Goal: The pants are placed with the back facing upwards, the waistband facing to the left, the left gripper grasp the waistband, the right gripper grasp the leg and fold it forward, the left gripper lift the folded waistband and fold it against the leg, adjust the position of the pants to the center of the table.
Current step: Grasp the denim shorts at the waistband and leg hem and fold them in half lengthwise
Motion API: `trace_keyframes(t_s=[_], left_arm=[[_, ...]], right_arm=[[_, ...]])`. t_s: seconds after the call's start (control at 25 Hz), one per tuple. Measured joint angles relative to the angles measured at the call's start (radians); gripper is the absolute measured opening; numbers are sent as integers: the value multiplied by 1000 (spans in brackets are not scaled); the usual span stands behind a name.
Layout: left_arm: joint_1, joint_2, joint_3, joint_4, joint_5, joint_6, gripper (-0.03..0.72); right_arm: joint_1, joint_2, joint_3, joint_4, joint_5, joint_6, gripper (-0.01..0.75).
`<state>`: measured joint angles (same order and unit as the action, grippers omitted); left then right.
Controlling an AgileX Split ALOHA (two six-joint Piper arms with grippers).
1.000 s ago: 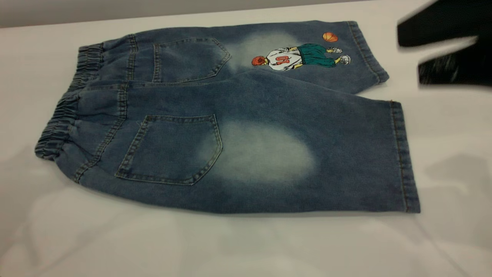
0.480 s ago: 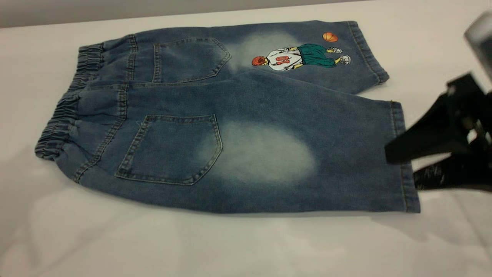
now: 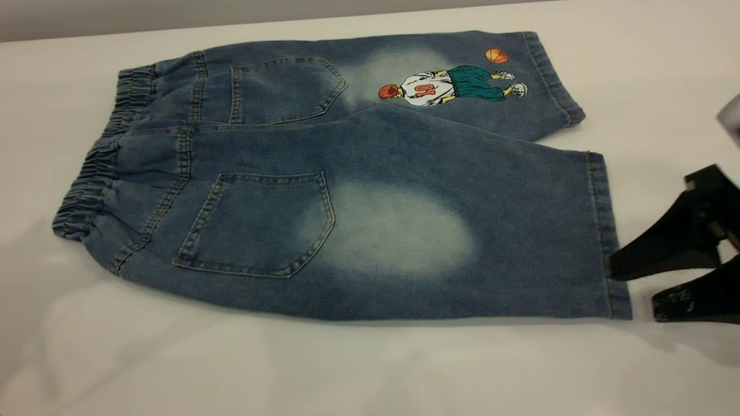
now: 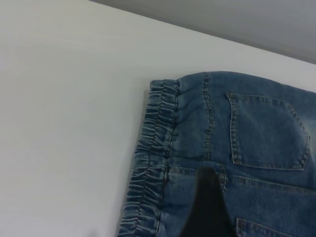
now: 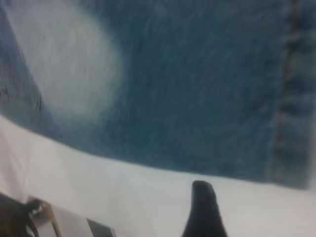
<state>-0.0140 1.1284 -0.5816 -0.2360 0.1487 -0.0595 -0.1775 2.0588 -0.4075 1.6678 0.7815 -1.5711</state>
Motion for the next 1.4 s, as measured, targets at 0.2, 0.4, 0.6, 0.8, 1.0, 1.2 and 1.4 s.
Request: trace_keyframes(t_s=[0.2,0.4,0.6,0.8,1.0,1.2,1.4], left_arm=[[0,0,0,0,0,0,470],[0,0,0,0,0,0,470],[0,0,0,0,0,0,470],[0,0,0,0,0,0,470],[0,0,0,0,0,0,470],[0,0,0,0,8,0,470],[0,0,0,0,9,1,470]], right_arm=[[-8,23,0,-7,-15,0,431],[-8,98,0,0,25,0,430],[-7,183,0,64,113,0,425],[-7,262,-15,68,191,0,421],[-6,311,-73,62,261,4,420],[-6,315,-134,72,275,9,420],[-6,313,-175,73,273,9,423]])
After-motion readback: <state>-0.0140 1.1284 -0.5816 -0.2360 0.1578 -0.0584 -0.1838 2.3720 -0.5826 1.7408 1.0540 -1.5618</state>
